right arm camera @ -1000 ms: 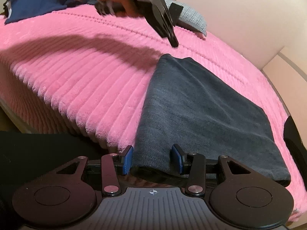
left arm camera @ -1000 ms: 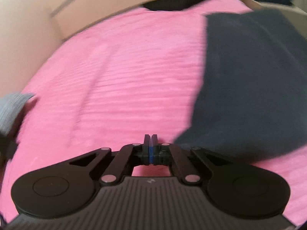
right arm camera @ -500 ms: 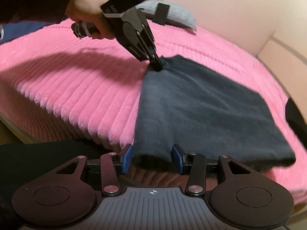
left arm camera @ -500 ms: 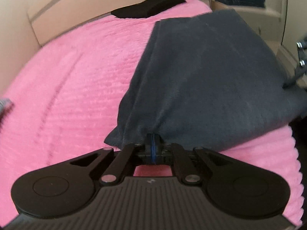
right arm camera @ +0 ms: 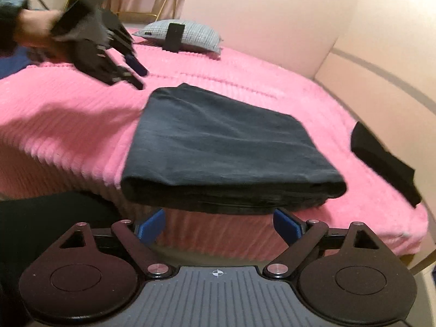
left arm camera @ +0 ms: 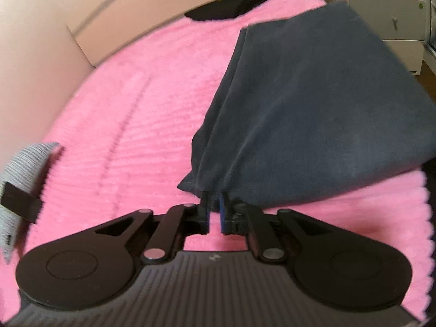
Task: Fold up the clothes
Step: 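Lift the folded jeans bundle with both grippers and carry it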
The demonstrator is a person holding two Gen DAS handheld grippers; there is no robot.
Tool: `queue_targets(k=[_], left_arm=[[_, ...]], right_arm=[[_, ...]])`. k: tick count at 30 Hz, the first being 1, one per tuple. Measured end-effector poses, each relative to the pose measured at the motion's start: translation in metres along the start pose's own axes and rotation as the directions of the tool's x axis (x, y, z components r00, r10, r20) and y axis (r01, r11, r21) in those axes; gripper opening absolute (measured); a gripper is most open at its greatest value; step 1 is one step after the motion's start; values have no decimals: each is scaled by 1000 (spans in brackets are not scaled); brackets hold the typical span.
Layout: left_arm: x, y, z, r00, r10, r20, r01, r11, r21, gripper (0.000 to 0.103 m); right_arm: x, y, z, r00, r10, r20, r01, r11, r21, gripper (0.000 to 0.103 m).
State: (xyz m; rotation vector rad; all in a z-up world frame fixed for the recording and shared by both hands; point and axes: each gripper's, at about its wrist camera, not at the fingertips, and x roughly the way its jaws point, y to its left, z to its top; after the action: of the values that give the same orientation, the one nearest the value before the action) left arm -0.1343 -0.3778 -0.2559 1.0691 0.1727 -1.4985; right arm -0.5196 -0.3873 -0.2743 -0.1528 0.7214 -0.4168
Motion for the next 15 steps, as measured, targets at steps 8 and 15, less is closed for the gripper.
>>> queue_targets(k=[8, 15], left_arm=[[-85, -133, 28, 989, -11, 147, -14, 986, 164, 77], [-41, -240, 42, 991, 111, 70, -130, 917, 377, 66]], right_arm=[[-6, -19, -18, 999, -4, 32, 1, 998, 70, 89], [-15, -31, -31, 999, -24, 24, 22, 997, 78, 89]])
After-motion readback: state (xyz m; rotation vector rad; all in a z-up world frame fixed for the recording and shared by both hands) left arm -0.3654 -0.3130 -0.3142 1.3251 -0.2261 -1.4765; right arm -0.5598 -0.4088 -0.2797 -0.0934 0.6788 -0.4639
